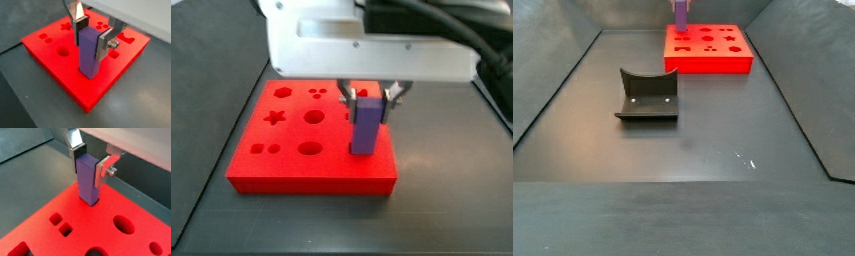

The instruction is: Insert the rectangle object.

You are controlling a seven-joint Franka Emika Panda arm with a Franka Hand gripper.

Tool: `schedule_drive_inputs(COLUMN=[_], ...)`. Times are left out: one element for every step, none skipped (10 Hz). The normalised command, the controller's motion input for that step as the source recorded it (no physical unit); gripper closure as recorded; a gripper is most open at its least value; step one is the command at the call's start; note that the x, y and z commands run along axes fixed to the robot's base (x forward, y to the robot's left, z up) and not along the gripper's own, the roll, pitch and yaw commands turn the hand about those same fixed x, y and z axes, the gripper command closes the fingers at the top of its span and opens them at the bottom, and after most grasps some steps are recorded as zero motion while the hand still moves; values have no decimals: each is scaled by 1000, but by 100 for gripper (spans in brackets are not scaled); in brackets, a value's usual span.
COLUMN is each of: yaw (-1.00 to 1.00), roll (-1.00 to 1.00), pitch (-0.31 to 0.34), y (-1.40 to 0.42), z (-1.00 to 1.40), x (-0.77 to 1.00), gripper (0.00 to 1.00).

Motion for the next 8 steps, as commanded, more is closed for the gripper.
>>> schedule_drive_inputs(yaw=[0, 0, -3, -46, -46, -29, -26, 0], roll=[63, 44, 9, 0, 0, 0, 0, 0], pitch=[0, 0, 0, -31, -41, -37, -51, 0], y=[0, 0, 0, 0, -6, -9, -31, 0], z=[-243, -380, -546, -666, -720, -674, -577, 0], x=[0, -31, 0, 3, 117, 146, 91, 0], gripper=[100, 100, 100, 100, 100, 100, 100, 100])
